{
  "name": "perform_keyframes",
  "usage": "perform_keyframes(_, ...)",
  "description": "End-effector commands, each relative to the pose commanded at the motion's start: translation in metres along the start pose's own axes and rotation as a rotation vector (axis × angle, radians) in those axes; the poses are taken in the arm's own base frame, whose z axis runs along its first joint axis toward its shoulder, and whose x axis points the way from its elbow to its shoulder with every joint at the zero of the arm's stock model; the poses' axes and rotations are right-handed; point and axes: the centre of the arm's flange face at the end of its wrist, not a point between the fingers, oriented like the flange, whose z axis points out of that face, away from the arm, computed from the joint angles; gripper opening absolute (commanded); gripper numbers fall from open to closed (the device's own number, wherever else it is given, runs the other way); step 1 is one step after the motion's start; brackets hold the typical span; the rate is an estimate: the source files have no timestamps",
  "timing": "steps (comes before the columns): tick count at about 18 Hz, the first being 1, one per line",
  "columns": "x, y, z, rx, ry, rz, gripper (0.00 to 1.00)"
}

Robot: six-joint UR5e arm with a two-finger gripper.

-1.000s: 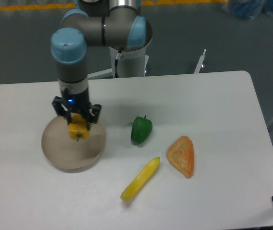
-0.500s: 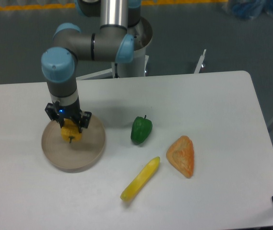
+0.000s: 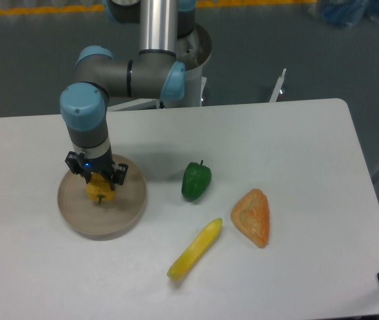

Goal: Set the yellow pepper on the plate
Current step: 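Lower the yellow pepper onto the plate center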

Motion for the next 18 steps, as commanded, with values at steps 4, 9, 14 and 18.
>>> perform_keyframes(4, 0.0, 0.001, -0.001, 0.0, -0.005, 0.105, 0.38)
perform_keyframes(9, 0.002, -0.002, 0.009, -0.012, -0.001, 0.114, 0.38)
perform_keyframes(14, 0.001, -0.003, 0.007, 0.0, -0.003, 0.112, 0.39)
perform_keyframes(18, 0.001, -0.006, 0.005, 0.006, -0.005, 0.113, 0.61)
